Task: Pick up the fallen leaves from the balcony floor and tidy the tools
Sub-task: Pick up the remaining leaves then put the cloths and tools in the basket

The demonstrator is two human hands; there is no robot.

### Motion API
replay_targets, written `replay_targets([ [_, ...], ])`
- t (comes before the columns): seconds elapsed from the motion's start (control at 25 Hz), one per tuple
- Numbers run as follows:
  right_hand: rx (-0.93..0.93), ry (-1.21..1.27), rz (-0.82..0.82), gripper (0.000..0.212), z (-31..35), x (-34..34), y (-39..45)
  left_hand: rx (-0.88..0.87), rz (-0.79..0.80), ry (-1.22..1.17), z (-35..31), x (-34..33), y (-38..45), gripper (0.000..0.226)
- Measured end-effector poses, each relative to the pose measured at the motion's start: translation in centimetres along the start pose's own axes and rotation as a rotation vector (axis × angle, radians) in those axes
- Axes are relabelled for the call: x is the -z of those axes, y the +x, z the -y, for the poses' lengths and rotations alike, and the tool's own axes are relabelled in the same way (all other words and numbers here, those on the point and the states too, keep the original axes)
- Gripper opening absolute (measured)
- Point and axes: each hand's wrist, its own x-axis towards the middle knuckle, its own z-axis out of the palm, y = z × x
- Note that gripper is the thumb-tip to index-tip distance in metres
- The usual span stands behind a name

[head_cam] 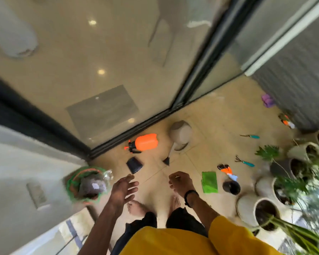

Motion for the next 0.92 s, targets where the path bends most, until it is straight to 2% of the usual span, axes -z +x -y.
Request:
replay_targets([
  [0.24,-0.149,0.250,-0.145,0.011,-9.9,9.5,-0.4,-0.031,0.046,0.287,-1.0,-10.8,-1.0,0.025],
  [0.36,-0.249,0.401,-0.213,0.015,-15.3,13.7,-1.0,-0.036,0.087,0.431,0.4,-17.5,-2.0,0.026],
  [0.48,-0.338,0.559,-0.290,0.010,-20.5,16.9,-2.2,-0.043,0.116,0.590,3.0,-24.6,-3.3,0.026],
  [0.56,-0.427,0.692,-0.363,0.017,-23.9,18.4,-3.0,-0.066,0.145,0.703,5.3,-28.7,-4.1,0.027],
  [0.72,-0.514,0.843,-0.436,0.009,-28.7,19.3,-3.9,-0.134,0.244,0.869,8.2,-34.0,-5.1,0.020],
  [0.92,-0.564,0.953,-0.509,0.011,-30.9,19.6,-4.4,-0.161,0.272,0.995,9.4,-37.8,-5.8,0.018],
])
